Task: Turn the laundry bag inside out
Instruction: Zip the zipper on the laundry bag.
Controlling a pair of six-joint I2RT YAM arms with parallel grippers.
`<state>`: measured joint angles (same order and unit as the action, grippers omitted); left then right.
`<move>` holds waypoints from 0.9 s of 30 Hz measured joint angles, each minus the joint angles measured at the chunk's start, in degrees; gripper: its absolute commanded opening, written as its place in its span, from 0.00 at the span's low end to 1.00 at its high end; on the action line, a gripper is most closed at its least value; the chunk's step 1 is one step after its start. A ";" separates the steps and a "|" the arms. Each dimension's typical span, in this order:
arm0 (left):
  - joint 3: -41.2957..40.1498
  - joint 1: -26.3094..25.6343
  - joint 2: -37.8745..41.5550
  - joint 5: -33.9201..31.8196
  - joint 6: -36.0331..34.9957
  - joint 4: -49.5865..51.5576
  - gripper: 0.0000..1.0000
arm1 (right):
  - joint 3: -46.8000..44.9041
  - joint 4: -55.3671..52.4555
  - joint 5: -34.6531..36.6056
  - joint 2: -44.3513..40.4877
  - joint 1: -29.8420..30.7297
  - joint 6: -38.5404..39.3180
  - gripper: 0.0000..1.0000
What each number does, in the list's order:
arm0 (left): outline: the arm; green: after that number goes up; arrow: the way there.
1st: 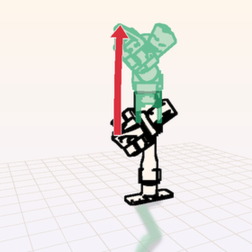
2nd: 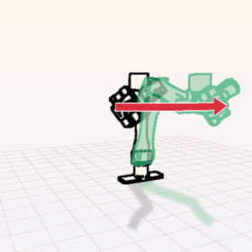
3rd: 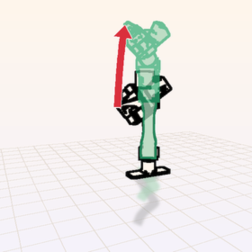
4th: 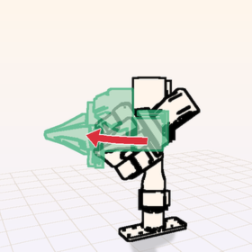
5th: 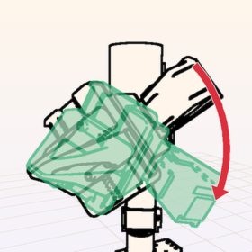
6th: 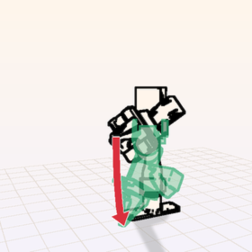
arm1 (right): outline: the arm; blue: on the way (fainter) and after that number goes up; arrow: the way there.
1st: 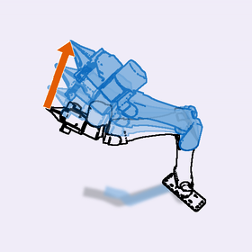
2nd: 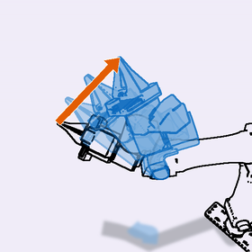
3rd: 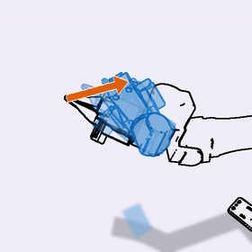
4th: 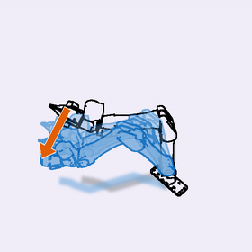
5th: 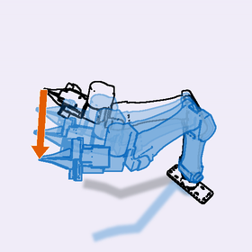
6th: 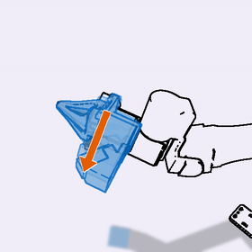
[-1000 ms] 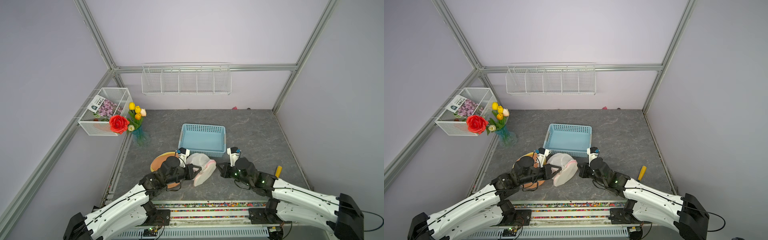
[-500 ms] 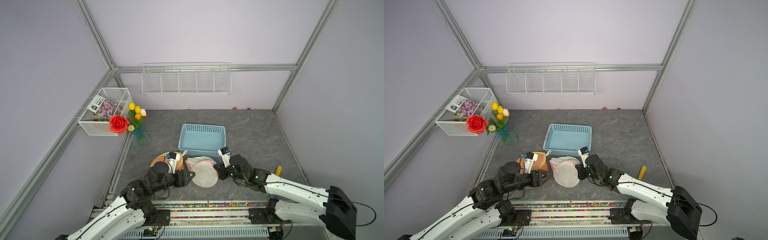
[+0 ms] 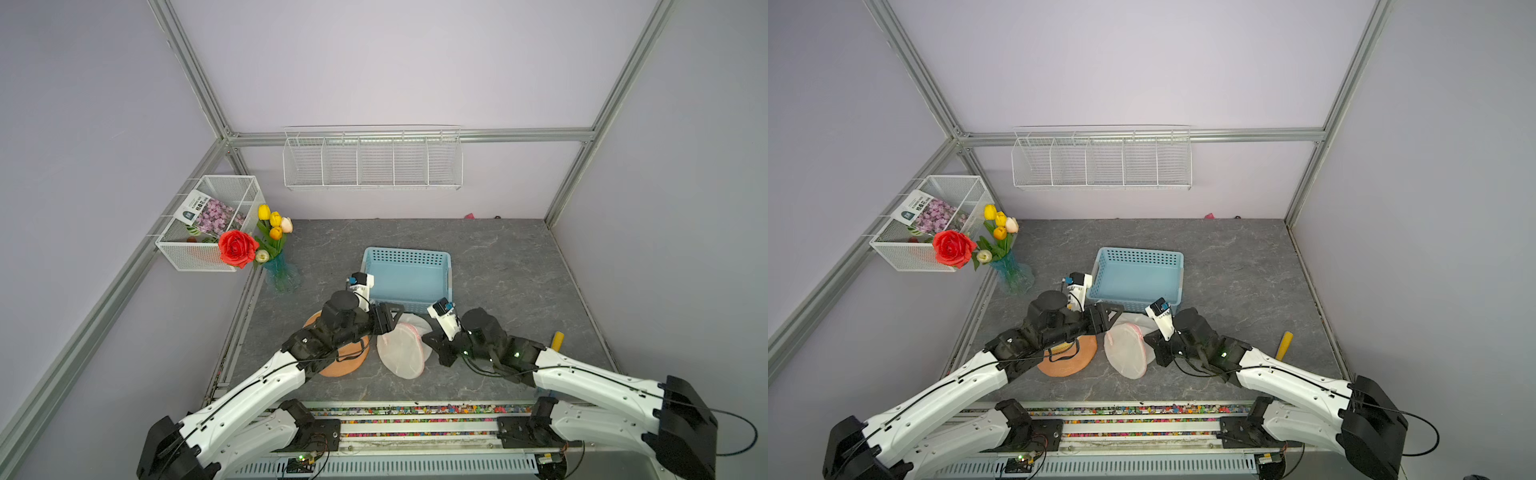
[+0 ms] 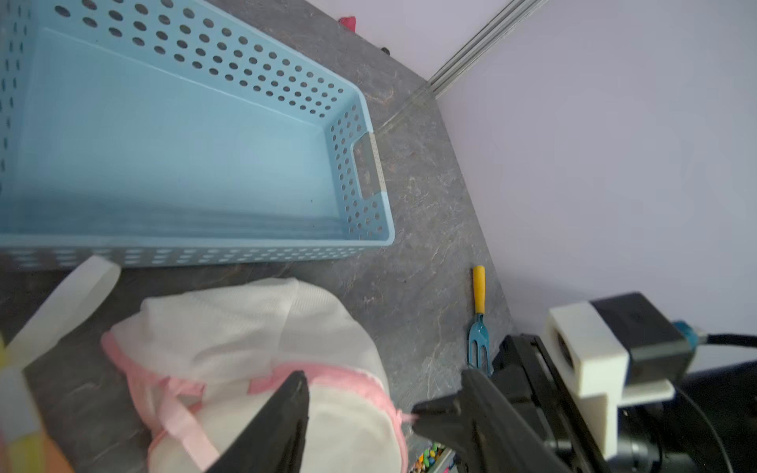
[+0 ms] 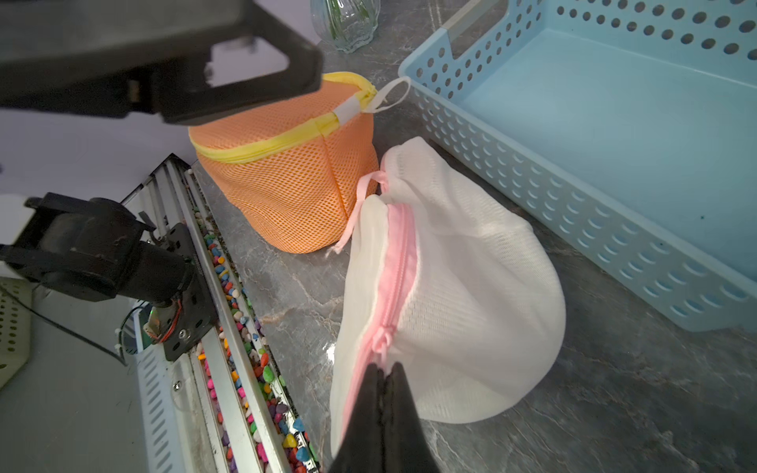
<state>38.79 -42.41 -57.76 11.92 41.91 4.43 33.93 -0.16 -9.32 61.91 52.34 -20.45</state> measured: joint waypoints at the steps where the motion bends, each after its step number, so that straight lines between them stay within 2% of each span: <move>1: -0.02 0.37 -2.29 0.85 0.00 -2.71 0.61 | 0.00 0.00 -0.46 -0.04 0.02 0.20 0.00; 6: -0.07 0.70 -14.08 7.67 0.90 -12.20 0.56 | 0.00 -0.04 -0.83 -0.07 -0.07 0.37 0.00; 9: -0.26 0.70 -17.29 12.09 1.51 -14.97 0.56 | 0.00 -0.04 -0.48 -0.09 -0.98 0.28 0.00; 16: -2.19 -0.24 -17.09 18.60 2.47 -20.26 0.54 | 0.00 0.46 0.72 -0.22 -4.26 -1.40 0.00; 23: -4.28 -4.20 -16.63 19.91 2.51 -19.82 0.52 | 0.00 0.92 0.90 -0.17 -6.12 -2.58 0.00; 27: -6.34 -4.72 -13.51 19.04 2.95 -17.27 0.58 | -0.09 2.89 -0.76 0.31 -8.41 -2.64 0.00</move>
<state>32.45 -47.13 -71.26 30.96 44.86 -12.84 33.85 2.72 -10.09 62.22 43.92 -23.09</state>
